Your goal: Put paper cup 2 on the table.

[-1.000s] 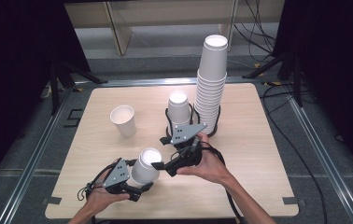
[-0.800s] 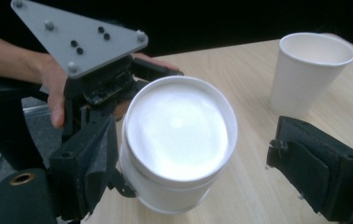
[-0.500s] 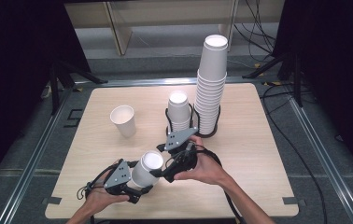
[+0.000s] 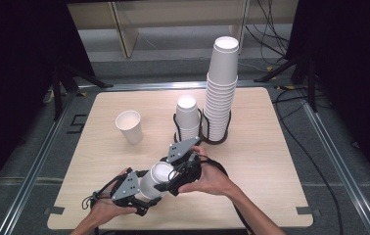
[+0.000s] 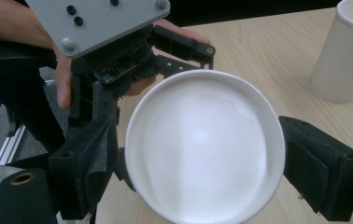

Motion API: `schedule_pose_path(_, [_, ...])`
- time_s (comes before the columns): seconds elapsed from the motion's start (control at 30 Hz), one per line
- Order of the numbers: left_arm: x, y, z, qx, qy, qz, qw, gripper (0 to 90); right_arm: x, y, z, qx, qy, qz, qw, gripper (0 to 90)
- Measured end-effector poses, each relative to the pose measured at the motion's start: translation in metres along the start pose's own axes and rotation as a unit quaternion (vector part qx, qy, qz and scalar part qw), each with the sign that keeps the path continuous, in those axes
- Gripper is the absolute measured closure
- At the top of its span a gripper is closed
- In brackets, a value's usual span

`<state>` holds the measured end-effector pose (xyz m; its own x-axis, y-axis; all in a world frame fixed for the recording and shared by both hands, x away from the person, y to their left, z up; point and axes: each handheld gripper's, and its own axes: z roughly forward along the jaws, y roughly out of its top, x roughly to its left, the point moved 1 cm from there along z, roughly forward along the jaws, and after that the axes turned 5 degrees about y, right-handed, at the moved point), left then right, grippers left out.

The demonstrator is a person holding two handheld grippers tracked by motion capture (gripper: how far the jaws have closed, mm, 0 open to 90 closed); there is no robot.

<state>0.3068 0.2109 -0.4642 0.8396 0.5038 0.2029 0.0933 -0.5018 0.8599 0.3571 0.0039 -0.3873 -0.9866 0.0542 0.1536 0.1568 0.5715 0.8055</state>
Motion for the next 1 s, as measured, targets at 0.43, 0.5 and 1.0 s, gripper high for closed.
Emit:
schedule_pose_path(0.43, [-0.001, 0.0, -0.001, 0.004, -0.006, 0.018, 0.9998, 10.8, 0.0, -0.001, 0.008, 0.024, 0.013, -0.023, 0.9994, 15.5])
schedule_pose_path(0.5, [-0.002, 0.001, -0.001, 0.003, -0.004, 0.017, 0.9999, 10.7, 0.002, -0.003, 0.009, 0.033, 0.017, -0.004, 0.9993, 15.4])
schedule_pose_path(1.0, [-0.005, 0.002, -0.002, 0.006, -0.009, 0.041, 0.9991, 10.7, 0.0, -0.005, 0.017, 0.037, 0.033, -0.009, 0.9987, 16.1])
